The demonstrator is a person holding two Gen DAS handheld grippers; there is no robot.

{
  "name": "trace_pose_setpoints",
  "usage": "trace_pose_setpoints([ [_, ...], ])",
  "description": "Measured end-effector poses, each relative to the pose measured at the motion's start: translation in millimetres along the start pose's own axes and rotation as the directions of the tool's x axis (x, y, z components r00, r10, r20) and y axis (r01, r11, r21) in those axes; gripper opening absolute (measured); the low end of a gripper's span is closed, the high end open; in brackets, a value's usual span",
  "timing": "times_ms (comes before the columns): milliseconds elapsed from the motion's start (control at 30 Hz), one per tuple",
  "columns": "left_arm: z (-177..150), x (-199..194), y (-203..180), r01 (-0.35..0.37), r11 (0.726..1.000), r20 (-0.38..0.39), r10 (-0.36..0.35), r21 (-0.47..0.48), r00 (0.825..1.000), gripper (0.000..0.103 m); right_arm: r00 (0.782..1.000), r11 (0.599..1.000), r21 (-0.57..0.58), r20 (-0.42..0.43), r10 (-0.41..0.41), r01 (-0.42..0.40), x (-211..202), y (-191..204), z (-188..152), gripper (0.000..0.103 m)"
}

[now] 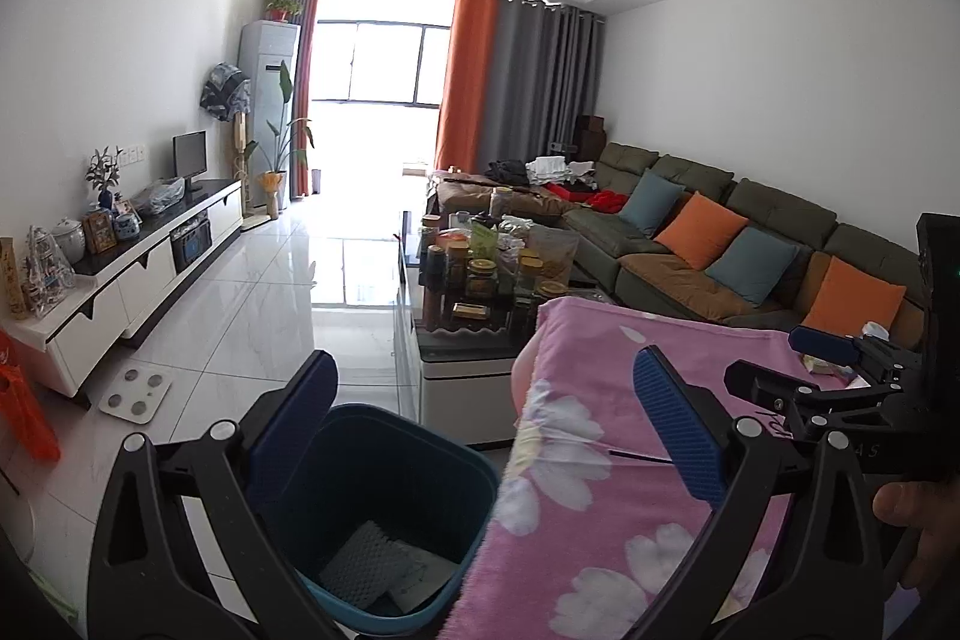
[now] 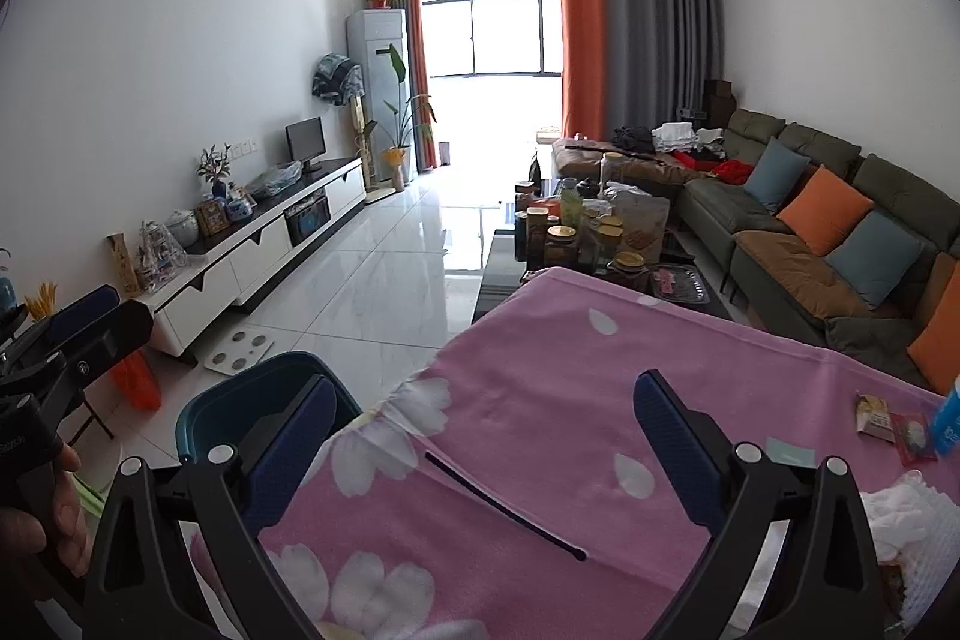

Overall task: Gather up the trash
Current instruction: 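Move both tools back over the table toward the remaining trash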

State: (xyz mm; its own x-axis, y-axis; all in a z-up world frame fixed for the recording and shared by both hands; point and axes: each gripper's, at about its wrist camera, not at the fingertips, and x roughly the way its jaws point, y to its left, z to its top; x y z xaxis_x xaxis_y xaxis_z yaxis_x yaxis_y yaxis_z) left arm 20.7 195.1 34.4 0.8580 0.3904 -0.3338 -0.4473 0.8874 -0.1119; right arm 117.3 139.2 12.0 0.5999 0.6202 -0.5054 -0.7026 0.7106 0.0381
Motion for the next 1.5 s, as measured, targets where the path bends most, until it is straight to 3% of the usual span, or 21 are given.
trace_pose_setpoints([
  [233,-3,-5,-56,0.125,0.991,-0.003,-0.125,0.055,0.992,0.097,0.994,0.995,0.041,0.048,-0.096,0.095,-41,-34,-17,0.096],
  [567,-21,-7,-111,0.283,0.954,-0.041,-0.281,0.096,0.959,0.097,0.969,0.967,0.103,0.056,-0.24,0.234,-87,-71,-51,0.096],
  [900,-57,-11,-163,0.438,0.893,-0.124,-0.425,0.109,0.897,0.097,0.907,0.904,0.174,0.097,-0.41,0.39,-159,-96,-109,0.096],
  [1067,-76,-5,-189,0.487,0.863,-0.173,-0.463,0.137,0.869,0.097,0.88,0.863,0.227,0.049,-0.472,0.451,-182,-114,-141,0.096],
  [1267,-96,6,-215,0.538,0.826,-0.244,-0.494,0.169,0.835,0.097,0.867,0.829,0.267,-0.055,-0.496,0.492,-175,-146,-171,0.096],
  [1500,-109,26,-230,0.547,0.818,-0.309,-0.481,0.179,0.821,0.097,0.854,0.821,0.237,-0.135,-0.502,0.519,-152,-167,-184,0.09],
])
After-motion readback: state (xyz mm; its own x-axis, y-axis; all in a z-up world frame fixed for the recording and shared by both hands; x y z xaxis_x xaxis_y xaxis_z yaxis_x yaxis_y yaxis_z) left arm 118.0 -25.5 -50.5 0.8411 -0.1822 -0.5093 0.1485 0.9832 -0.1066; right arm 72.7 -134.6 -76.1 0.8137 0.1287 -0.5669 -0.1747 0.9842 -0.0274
